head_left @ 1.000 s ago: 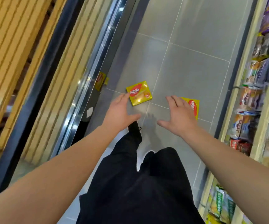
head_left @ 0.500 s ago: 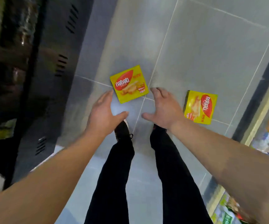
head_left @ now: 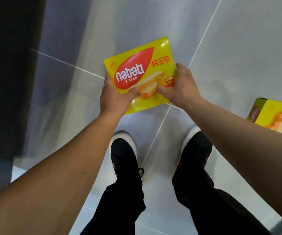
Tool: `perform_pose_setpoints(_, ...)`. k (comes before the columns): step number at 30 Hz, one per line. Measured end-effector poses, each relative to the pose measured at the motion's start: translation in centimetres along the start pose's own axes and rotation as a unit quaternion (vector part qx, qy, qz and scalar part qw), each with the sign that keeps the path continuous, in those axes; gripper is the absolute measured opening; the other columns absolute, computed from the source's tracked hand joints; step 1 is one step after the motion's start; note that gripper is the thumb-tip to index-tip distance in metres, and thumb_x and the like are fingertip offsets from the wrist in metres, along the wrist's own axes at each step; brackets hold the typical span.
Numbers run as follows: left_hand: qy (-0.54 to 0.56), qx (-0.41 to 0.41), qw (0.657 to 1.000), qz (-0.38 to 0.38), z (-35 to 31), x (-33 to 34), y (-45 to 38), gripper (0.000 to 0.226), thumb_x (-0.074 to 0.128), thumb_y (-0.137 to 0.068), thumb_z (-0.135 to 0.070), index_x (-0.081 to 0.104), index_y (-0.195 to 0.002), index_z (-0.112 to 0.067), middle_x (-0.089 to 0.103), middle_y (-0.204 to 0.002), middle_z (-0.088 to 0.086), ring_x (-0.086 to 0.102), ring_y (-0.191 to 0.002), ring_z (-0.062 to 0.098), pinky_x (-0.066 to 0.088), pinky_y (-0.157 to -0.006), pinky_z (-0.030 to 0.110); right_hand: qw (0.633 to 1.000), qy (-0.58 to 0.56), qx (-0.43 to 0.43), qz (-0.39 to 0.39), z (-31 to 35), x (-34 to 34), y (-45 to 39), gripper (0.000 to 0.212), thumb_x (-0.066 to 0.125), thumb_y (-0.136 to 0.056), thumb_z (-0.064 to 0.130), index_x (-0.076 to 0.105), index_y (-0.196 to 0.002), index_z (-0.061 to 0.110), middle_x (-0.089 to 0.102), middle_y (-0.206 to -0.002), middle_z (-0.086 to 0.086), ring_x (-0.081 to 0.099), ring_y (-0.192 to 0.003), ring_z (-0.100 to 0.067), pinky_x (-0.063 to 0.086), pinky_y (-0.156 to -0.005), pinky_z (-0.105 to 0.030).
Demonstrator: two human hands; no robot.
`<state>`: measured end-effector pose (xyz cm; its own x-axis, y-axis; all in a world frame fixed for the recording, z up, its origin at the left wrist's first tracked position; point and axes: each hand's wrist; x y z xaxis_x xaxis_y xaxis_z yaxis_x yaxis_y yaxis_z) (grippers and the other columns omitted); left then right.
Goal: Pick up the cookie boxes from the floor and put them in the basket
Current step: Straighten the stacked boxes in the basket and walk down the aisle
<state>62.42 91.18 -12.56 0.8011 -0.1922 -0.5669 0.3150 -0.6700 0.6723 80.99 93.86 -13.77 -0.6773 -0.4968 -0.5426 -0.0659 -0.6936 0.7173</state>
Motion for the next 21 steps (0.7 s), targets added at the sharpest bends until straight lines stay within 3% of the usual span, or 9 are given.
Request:
perform_pose_setpoints(3, 0.087, -0.06, 0.994, 0.002, 1.5, 0.8, -1.8, 0.077, 0.077, -0.052, -0.054, 0.054, -0.121, -0.029, 0.066, -0.114, -0.01, 0.064, -0.1, 0.01, 0.054, -0.09, 0.04, 0.999, -0.035, 0.032, -0.018, 0.1, 1.7, -2.1, 0.07, 0.07, -0.063, 0.046, 0.054, -0.124, 0.018, 0.059, -0.121, -0.007, 0.054, -0.117, -0.026, 0.044, -0.101, -0.042)
perform_pose_setpoints(5, 0.147, -0.1, 0.984, 0.023, 2.5, 0.8, -1.9, 0.07, 0.076, -0.05, -0.053, 0.061, -0.112, -0.026, 0.07, -0.107, -0.008, 0.067, -0.096, 0.013, 0.056, -0.087, 0.045, 0.991, -0.109, 0.071, -0.014, 0.0, 2.3, -2.0, 0.065, 0.07, -0.06, 0.042, 0.057, -0.118, 0.019, 0.065, -0.112, -0.003, 0.063, -0.104, -0.022, 0.052, -0.092, -0.041)
perform_pose_setpoints(9, 0.132, -0.093, 0.986, 0.048, 1.3, -0.8, 2.5, 0.064, 0.078, -0.061, -0.041, 0.056, -0.121, -0.031, 0.065, -0.113, -0.012, 0.062, -0.103, 0.007, 0.054, -0.09, 0.043, 0.962, -0.223, 0.156, -0.019, -0.5, 0.0, 1.5, 0.053, 0.074, -0.072, 0.036, 0.049, -0.114, 0.016, 0.062, -0.1, 0.003, 0.065, -0.094, -0.018, 0.055, -0.083, -0.038)
perform_pose_setpoints(12, 0.106, -0.051, 0.992, 0.055, -1.7, -2.6, 7.1, 0.069, 0.079, -0.071, -0.036, 0.047, -0.132, -0.033, 0.059, -0.117, -0.016, 0.056, -0.104, -0.001, 0.052, -0.092, 0.032, 0.946, -0.268, 0.174, -0.053, -0.4, -3.8, 5.9, 0.041, 0.068, -0.081, 0.04, 0.048, -0.107, 0.016, 0.064, -0.096, 0.0, 0.066, -0.088, -0.017, 0.056, -0.082, -0.041)
perform_pose_setpoints(15, 0.112, -0.035, 0.99, 0.08, -5.8, -5.1, 12.4, 0.07, 0.078, -0.074, -0.037, 0.041, -0.134, -0.035, 0.057, -0.113, -0.023, 0.053, -0.104, -0.007, 0.05, -0.09, 0.028, 0.932, -0.313, 0.18, -0.032, 0.2, -8.1, 12.0, 0.035, 0.062, -0.086, 0.046, 0.059, -0.108, 0.019, 0.07, -0.096, 0.001, 0.07, -0.085, -0.015, 0.057, -0.079, -0.038)
perform_pose_setpoints(18, 0.144, -0.038, 0.982, 0.114, -11.2, -8.3, 18.0, 0.069, 0.076, -0.074, -0.036, 0.041, -0.134, -0.039, 0.062, -0.12, -0.012, 0.059, -0.109, 0.006, 0.054, -0.089, 0.036, 0.901, -0.385, 0.196, -0.028, 1.4, -14.0, 19.1, 0.023, 0.058, -0.093, 0.043, 0.064, -0.103, 0.023, 0.073, -0.096, 0.004, 0.072, -0.083, -0.014, 0.058, -0.075, -0.036)
perform_pose_setpoints(21, 0.176, -0.039, 0.974, 0.135, -16.9, -11.4, 23.5, 0.05, 0.069, -0.085, -0.019, 0.048, -0.127, -0.035, 0.068, -0.102, -0.003, 0.068, -0.091, 0.009, 0.059, -0.078, 0.036, 0.86, -0.463, 0.211, -0.037, 2.3, -19.8, 26.1, 0.02, 0.058, -0.095, 0.037, 0.066, -0.104, 0.021, 0.076, -0.096, 0.002, 0.073, -0.088, -0.018, 0.059, -0.08, -0.043)
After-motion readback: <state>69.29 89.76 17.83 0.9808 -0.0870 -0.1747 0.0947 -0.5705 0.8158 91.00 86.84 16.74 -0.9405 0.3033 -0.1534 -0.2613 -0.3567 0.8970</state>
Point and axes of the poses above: each hand's wrist, its own y-axis away from the middle knuckle, its own x-axis out of the palm, z = x × y
